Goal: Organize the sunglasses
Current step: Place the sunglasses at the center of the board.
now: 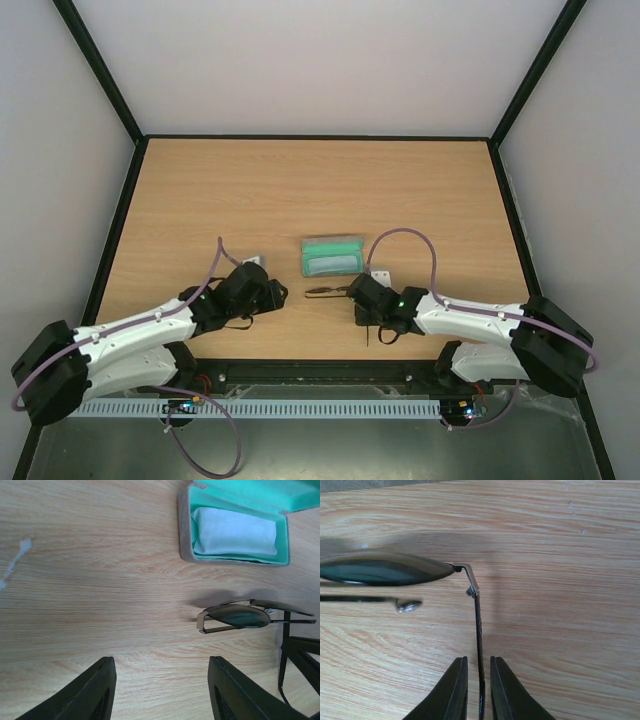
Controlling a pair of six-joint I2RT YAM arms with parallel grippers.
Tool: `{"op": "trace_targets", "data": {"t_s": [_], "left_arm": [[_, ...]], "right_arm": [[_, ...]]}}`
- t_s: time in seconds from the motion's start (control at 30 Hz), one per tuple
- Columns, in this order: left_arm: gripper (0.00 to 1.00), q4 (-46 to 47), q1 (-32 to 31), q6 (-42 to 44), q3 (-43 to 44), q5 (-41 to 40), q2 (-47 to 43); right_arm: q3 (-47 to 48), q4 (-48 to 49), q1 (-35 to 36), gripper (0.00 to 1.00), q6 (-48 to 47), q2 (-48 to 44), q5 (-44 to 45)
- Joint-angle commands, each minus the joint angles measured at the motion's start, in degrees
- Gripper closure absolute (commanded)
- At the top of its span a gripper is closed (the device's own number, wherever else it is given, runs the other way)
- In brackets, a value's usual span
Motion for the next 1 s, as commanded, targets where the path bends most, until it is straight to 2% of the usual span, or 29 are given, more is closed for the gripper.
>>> {"op": "trace_targets", "data": {"t_s": [0.0, 0.1, 0.3, 0.43, 0.6, 0.77, 0.97], "left_arm": [[0.47, 6.65, 0.4, 0.68, -1.27, 1.48, 2.77], [0.47, 7.58, 0.45, 0.97, -1.39, 1.54, 4.37], [0.47, 8.75, 1.68, 1.55, -2.38, 1.87, 5.78], [0.47, 9.44, 2.65, 1.97, -3.05, 2.29, 6.15], [0.47, 10.32, 2.95, 2.29, -3.21, 2.66, 7.49], [0.48, 11.63, 2.96, 2.39, -3.25, 3.1, 9.1], [0.48, 13.61, 2.91, 2.31, -3.64, 3.59, 10.94]], "right_arm": [[-0.05, 0.92, 0.41, 0.86, 0.81, -0.92, 3.22], [0.38, -0.01, 0.43, 0.78, 0.72, -3.91, 2.86], [1.65, -6.53, 0.4, 0.7, 3.08, -10.57, 6.41], [-0.8, -8.57, 0.45, 0.78, 5.9, -10.05, 8.0], [-7.2, -2.05, 0.56, 0.84, 9.99, -9.23, 2.41], [-10.11, -1.11, 2.37, 0.88, 12.17, -11.11, 1.22], [-10.41, 3.72, 13.04, 0.91, 18.6, -6.92, 0.48]]}}
